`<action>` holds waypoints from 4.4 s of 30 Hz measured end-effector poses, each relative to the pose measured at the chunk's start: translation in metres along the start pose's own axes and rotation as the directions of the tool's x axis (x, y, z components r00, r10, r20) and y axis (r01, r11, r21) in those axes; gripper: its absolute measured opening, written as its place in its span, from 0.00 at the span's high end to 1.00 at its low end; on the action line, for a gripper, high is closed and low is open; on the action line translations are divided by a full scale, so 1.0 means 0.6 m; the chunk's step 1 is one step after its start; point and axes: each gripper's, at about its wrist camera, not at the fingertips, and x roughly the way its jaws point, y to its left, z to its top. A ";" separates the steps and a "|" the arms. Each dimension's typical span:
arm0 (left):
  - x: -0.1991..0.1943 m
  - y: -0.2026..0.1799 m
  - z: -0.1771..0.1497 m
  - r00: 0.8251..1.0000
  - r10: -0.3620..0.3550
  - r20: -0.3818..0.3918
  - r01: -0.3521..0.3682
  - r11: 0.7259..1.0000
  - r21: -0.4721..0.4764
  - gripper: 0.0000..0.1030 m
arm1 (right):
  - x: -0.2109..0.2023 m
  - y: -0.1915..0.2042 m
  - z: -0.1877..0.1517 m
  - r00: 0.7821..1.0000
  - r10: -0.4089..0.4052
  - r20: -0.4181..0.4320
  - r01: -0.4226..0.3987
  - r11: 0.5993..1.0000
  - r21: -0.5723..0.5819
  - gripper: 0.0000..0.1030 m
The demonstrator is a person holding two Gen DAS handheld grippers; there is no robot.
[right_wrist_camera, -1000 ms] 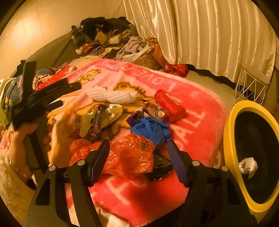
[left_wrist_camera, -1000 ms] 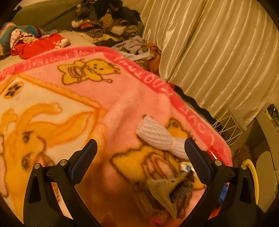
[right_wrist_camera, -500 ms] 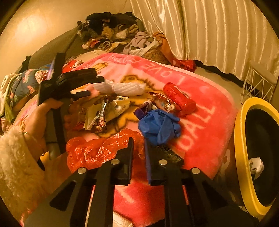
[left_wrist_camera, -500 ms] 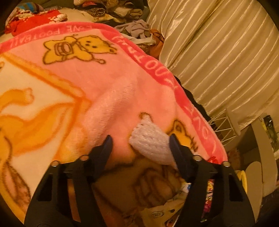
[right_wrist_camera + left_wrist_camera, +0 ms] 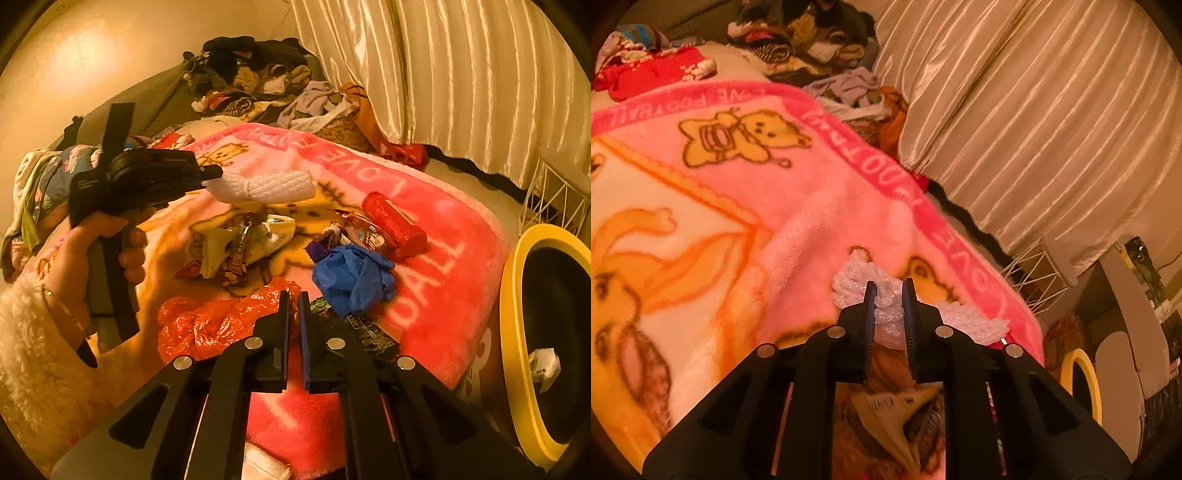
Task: Collect trash
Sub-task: 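Grasp a white foam mesh sleeve with the left tool while the right tool grasps the orange-red plastic bag, then carry the mesh sleeve and orange-red bag with both tools over the bin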
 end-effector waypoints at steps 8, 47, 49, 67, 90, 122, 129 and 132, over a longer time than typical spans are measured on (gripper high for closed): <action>-0.079 -0.014 -0.022 0.997 -0.005 0.082 0.001 0.999 0.041 0.91 | -0.015 0.012 -0.005 1.000 0.010 0.030 -0.009 0.999 -0.046 0.96; -0.201 -0.115 -0.068 0.983 -0.066 0.170 0.025 0.973 0.232 0.91 | -0.181 0.008 0.023 0.944 0.011 0.329 0.007 0.999 -0.053 0.97; -0.201 -0.124 -0.072 0.984 -0.074 0.165 0.033 0.970 0.241 0.91 | -0.187 0.001 0.023 0.941 0.001 0.338 0.014 0.999 -0.042 0.97; -0.190 -0.199 -0.104 0.986 -0.084 0.147 0.030 0.943 0.332 0.91 | -0.233 -0.085 0.022 0.915 -0.114 0.387 0.080 0.991 0.102 0.97; -0.165 -0.263 -0.131 0.987 -0.112 0.117 0.056 0.913 0.405 0.91 | -0.264 -0.188 -0.002 0.876 -0.270 0.399 0.165 0.946 0.278 0.98; -0.117 -0.384 -0.191 0.984 -0.175 0.039 0.124 0.820 0.558 0.91 | -0.281 -0.282 -0.045 0.803 -0.479 0.354 0.334 0.855 0.397 0.98; -0.103 -0.404 -0.212 0.984 -0.180 0.010 0.139 0.793 0.593 0.91 | -0.279 -0.296 -0.054 0.793 -0.509 0.335 0.357 0.834 0.422 0.98; -0.096 -0.412 -0.221 0.983 -0.182 -0.003 0.147 0.784 0.604 0.91 | -0.278 -0.301 -0.058 0.791 -0.518 0.326 0.361 0.826 0.433 0.98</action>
